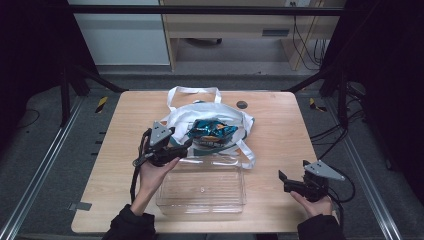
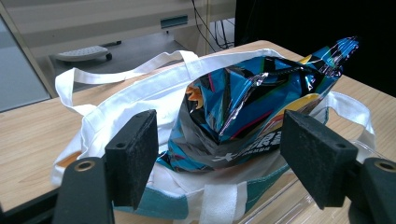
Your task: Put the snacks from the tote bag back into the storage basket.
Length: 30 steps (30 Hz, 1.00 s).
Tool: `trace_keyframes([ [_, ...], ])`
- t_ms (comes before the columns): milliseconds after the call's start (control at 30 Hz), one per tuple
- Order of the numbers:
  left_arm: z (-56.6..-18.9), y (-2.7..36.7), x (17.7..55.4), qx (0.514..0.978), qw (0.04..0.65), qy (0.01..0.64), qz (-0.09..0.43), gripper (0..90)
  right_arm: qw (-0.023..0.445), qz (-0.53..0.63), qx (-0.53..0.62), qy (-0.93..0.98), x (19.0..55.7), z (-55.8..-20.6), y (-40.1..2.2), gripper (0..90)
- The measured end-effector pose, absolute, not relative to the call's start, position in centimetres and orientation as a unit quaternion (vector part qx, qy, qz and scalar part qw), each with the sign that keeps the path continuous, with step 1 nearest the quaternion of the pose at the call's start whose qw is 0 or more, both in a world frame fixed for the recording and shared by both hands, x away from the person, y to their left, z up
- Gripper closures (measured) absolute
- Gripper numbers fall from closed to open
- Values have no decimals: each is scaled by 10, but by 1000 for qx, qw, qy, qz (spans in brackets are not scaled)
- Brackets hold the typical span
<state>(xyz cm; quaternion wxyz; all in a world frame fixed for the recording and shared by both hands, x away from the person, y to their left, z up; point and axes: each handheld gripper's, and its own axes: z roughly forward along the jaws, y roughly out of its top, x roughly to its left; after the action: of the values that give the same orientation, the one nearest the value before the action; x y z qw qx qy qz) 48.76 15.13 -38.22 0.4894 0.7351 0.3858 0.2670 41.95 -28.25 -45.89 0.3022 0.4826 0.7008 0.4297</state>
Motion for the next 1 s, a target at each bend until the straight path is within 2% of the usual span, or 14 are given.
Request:
trace_keyframes([
  [700, -388, 134, 502, 744, 477, 387, 265, 409, 301, 429, 483, 701, 420, -459, -282, 56],
  [833, -390, 132, 505, 743, 477, 389, 262, 445, 300, 430, 484, 701, 420, -459, -282, 56],
  [1000, -392, 129, 507, 744, 477, 389, 260, 532, 299, 431, 484, 701, 420, -459, -282, 55],
])
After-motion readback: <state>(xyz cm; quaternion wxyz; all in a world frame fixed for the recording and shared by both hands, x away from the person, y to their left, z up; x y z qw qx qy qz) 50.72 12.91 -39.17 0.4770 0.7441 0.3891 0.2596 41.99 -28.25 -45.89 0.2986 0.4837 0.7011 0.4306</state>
